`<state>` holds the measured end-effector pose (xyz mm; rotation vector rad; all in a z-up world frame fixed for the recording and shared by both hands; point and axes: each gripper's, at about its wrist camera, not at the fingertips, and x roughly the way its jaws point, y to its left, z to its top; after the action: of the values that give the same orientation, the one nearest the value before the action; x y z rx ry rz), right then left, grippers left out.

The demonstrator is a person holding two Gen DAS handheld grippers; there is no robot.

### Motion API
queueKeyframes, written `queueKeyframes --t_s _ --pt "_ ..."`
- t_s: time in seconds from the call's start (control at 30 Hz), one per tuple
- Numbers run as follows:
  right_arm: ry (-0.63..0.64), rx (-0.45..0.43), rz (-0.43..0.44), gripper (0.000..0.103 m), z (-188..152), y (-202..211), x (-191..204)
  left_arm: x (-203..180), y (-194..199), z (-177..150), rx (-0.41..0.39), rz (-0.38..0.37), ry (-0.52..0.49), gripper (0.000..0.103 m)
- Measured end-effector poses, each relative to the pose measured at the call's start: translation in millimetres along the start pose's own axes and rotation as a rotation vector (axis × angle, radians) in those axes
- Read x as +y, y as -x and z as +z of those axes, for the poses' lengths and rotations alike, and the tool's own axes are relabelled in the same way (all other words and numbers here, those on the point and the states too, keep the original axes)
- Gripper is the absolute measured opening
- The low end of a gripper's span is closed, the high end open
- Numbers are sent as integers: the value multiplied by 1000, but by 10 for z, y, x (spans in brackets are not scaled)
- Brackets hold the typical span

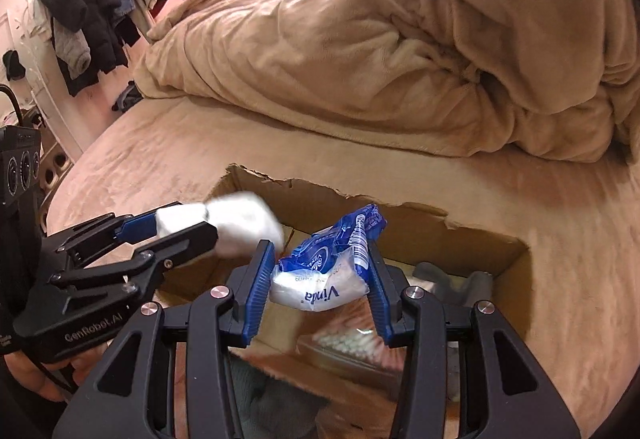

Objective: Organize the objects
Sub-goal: 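Place the white socks in the box with the left gripper while the right places the tissues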

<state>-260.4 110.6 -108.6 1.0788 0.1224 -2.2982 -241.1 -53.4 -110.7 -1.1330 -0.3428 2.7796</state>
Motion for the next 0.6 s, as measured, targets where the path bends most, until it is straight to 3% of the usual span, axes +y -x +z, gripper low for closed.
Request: queueKeyframes --t_s 0.23,0.47,0.6 --pt "-21 56 3 46 -37 -302 33 208 74 -121 -32 -58 63 77" --pt "-38 98 -16 50 -97 -415 117 365 319 -16 -128 -103 93 79" --pt "-52 103 -26 53 -132 -374 148 307 192 -52 -74 -97 57 82"
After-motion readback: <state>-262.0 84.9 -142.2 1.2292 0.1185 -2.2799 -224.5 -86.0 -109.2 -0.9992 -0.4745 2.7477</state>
